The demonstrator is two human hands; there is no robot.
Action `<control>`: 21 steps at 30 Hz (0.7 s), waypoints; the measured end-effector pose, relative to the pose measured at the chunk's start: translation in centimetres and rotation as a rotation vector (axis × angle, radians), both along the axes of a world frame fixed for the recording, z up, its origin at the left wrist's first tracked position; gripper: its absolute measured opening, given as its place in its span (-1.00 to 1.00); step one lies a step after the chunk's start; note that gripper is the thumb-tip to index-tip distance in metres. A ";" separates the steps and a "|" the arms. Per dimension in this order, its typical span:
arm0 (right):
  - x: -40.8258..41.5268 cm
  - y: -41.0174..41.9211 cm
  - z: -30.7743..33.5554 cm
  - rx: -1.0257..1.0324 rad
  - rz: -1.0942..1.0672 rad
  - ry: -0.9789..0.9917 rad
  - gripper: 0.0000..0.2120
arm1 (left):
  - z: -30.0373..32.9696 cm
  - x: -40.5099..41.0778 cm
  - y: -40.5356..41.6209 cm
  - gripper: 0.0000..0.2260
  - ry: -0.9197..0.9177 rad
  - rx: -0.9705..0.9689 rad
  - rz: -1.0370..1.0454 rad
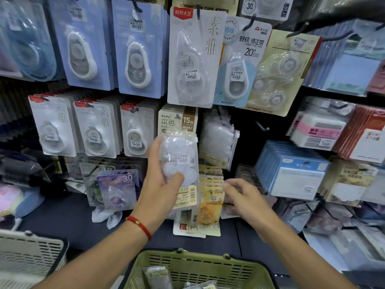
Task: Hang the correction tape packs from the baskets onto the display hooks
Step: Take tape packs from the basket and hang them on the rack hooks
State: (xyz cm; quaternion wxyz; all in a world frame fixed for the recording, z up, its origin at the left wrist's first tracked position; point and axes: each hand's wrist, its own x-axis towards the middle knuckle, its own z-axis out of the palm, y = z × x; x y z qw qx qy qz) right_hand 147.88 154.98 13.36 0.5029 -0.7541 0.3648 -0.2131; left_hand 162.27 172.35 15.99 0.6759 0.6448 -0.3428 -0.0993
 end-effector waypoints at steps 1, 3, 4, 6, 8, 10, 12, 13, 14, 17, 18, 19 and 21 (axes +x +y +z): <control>0.0 0.4 0.2 -0.043 0.056 -0.023 -0.84 | -0.1 0.0 0.0 -0.16 -0.019 0.007 -0.017; 0.3 1.7 0.9 -0.074 0.197 -0.112 -0.77 | -0.4 0.0 -0.2 -0.12 -0.044 0.011 -0.059; 0.4 2.4 1.2 -0.088 0.242 -0.134 -0.71 | -0.5 0.0 -0.2 -0.10 -0.050 0.013 -0.076; 0.7 3.4 1.3 -0.120 0.244 -0.164 -0.66 | -0.7 -0.1 -0.3 -0.08 -0.057 0.015 -0.084; 0.7 3.8 1.3 -0.129 0.193 -0.192 -0.72 | -0.7 0.0 -0.3 -0.09 -0.049 0.007 -0.074; 0.4 3.7 1.4 -0.131 0.179 -0.209 -0.84 | -0.6 0.0 -0.3 -0.15 -0.034 0.007 -0.069; 0.1 3.6 1.6 -0.132 0.196 -0.229 -0.90 | -0.6 0.0 -0.4 -0.27 -0.019 -0.002 -0.068; 0.0 3.6 1.8 -0.143 0.195 -0.236 -0.92 | -0.6 0.0 -0.5 -0.35 -0.001 -0.012 -0.064; 0.0 3.6 1.9 -0.153 0.182 -0.246 -0.92 | -0.6 0.0 -0.6 -0.43 0.023 -0.021 -0.055; 0.0 3.3 2.1 -0.150 0.107 -0.326 -0.93 | -0.7 0.3 -0.7 -0.53 0.067 -0.019 -0.025; 0.0 3.2 2.2 -0.144 0.086 -0.358 -0.92 | -0.7 0.4 -0.7 -0.53 0.065 -0.005 -0.015; 0.0 3.1 2.4 -0.137 0.072 -0.379 -0.91 | -0.7 0.5 -0.6 -0.54 0.058 0.008 -0.008; -0.1 2.9 2.6 -0.126 0.053 -0.403 -0.90 | -0.8 0.6 -0.6 -0.54 0.047 0.020 -0.002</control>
